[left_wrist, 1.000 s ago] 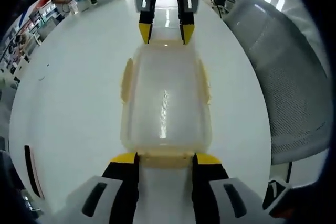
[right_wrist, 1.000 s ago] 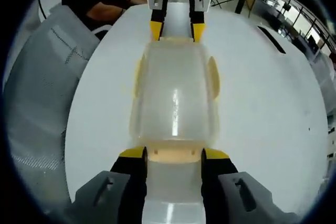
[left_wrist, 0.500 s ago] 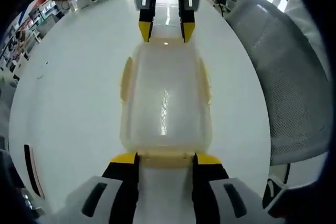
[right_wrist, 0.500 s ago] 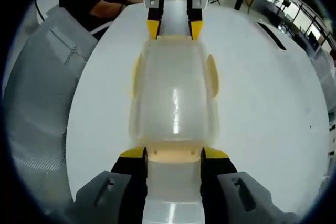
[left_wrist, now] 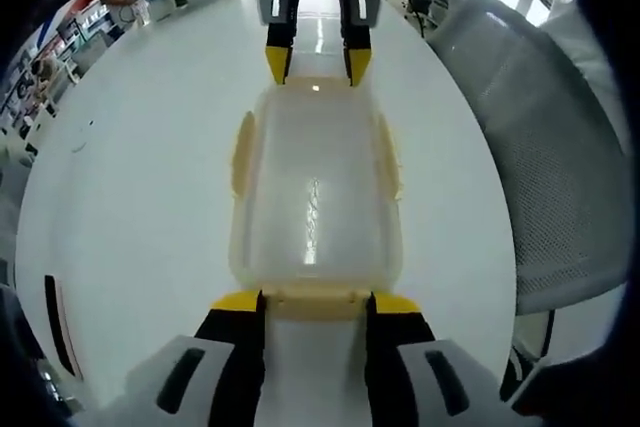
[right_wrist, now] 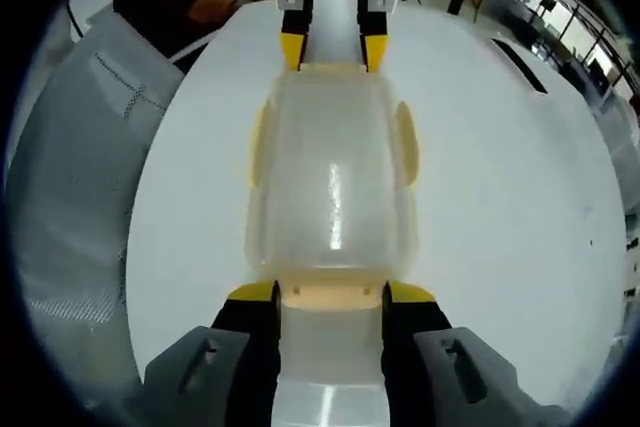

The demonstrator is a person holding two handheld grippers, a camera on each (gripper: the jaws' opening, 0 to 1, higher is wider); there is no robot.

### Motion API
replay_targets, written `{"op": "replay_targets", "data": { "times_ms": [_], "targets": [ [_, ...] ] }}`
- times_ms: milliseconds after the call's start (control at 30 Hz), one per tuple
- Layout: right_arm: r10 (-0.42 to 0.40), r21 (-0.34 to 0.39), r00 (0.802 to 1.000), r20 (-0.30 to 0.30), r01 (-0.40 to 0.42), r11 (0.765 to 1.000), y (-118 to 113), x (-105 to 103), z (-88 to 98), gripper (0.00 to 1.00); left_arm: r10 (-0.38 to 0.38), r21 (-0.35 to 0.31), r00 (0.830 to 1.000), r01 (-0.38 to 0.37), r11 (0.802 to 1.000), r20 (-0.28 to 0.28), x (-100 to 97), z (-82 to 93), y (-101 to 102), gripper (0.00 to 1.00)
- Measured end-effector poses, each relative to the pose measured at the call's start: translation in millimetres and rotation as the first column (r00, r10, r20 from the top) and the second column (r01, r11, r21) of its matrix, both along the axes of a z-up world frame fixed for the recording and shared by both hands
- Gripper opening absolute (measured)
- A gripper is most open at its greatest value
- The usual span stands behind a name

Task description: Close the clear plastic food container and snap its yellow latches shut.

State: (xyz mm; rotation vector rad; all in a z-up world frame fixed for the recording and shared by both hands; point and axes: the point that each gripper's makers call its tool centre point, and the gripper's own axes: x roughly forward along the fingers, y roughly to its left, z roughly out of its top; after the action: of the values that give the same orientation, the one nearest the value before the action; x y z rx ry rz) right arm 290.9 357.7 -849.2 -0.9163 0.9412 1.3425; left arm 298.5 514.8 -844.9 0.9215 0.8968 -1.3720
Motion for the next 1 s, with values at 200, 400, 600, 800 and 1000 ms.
{"op": "replay_targets", "data": {
  "times_ms": [200,400,600,800,1000],
  "targets": [
    [-0.014,-0.003,1.000,0.017,0.014,1.000,0.5,0.0,1.2,0.35,-0.006,0.001,1.000,0.006,1.000,-0.025,2.5,1.6,0.0,0.33],
    [-0.031,0.007,0.999,0.033,0.031,0.999,-0.3,-2.2,19.4,0.35,-0.022,0.020,1.000,0.022,1.000,0.012,2.8,12.6,0.7,0.33],
    [-0.020,0.049,0.998,0.067,0.017,0.999,-2.1,-2.0,48.0,0.35,-0.003,-0.011,1.000,0.004,1.000,0.028,0.1,43.5,-0.6,0.33],
    [-0.009,0.084,0.996,0.088,0.002,0.996,-14.7,-7.1,66.7,0.35,0.014,-0.017,0.999,-0.013,1.000,0.045,-6.3,60.8,-12.2,0.33],
    [0.025,0.086,0.992,0.123,-0.036,0.996,-34.2,-14.2,81.2,0.35,0.025,0.003,0.998,-0.025,1.000,0.065,-17.8,76.2,-32.5,0.33]
  ]
}}
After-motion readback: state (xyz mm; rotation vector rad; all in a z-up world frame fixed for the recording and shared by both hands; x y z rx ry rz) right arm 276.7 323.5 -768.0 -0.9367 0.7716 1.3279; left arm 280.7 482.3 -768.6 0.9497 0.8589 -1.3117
